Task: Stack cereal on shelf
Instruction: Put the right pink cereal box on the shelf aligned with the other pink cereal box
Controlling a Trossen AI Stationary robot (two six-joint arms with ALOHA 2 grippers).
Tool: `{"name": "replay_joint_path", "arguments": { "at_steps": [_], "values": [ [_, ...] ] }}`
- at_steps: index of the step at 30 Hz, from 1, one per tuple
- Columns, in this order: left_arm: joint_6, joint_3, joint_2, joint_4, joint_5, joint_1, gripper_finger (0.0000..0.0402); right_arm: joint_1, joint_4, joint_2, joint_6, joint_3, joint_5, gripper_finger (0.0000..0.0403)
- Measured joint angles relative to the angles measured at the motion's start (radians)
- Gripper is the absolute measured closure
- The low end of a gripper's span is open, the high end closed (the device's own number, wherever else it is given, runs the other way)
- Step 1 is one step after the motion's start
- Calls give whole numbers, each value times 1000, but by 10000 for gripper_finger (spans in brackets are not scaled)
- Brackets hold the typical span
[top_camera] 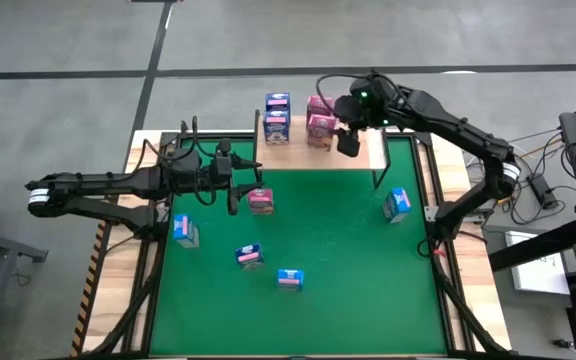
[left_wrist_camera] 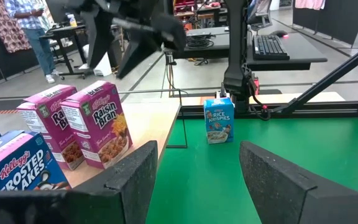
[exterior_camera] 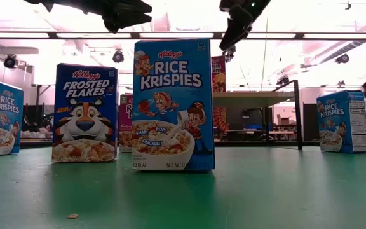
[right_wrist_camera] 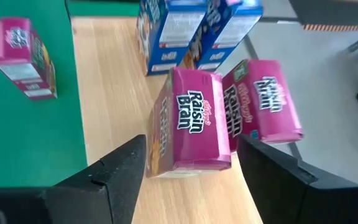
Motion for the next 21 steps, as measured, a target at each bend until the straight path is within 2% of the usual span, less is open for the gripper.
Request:
{"name": "replay_joint_path", "arguments": {
  "at_steps": [7,10,14,17,21],
  "values": [
    [0,0,0,0,0,0,192,5,-19,-59,50,0,-3,213],
    [0,0,0,1,0,0,192,4,-56,-58,54,-1,-2,257],
    [0,0,0,3,0,0,192,4,-80,-37,66,-13,8,337],
    [0,0,0,3,0,0,192,4,-81,-11,64,-27,85,384],
    [-1,0,0,3,0,0,192,3,-70,25,76,-31,213,391]
  ]
}}
